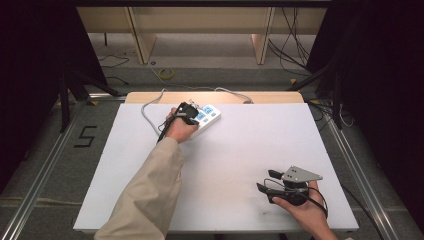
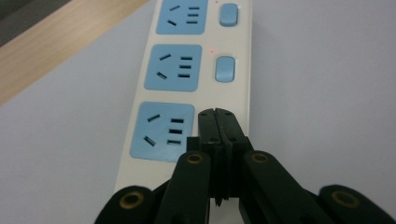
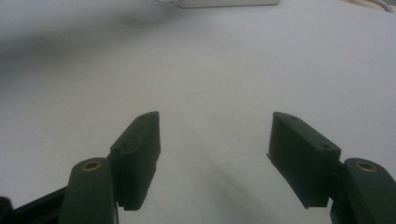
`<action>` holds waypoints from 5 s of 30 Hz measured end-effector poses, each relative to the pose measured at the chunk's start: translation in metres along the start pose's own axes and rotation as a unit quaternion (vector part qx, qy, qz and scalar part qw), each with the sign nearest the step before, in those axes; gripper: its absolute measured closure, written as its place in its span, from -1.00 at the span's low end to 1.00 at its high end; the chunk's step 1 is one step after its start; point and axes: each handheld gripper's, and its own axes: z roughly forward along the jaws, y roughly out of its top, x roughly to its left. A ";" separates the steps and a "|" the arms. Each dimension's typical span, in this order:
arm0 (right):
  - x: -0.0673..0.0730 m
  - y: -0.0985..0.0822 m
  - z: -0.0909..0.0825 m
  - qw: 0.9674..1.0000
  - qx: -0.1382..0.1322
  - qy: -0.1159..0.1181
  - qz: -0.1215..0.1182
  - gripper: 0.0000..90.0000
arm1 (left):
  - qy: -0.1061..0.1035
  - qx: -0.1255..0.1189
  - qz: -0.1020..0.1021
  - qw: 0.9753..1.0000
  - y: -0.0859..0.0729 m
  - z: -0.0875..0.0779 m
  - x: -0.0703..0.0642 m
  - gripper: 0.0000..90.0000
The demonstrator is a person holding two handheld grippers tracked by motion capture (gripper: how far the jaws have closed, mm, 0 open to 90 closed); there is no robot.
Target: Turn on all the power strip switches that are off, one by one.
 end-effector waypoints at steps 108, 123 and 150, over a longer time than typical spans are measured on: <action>-0.004 -0.002 0.001 1.000 0.003 0.000 0.003 -0.22 | -0.007 -0.050 0.007 0.999 0.052 0.051 -0.010 1.00; -0.004 -0.002 0.001 1.000 0.003 0.001 0.003 -0.22 | -0.003 -0.042 0.016 0.999 0.053 0.052 -0.011 1.00; -0.003 -0.001 0.003 1.000 0.003 0.005 0.000 -0.22 | -0.002 -0.033 0.022 0.999 0.054 0.054 -0.011 1.00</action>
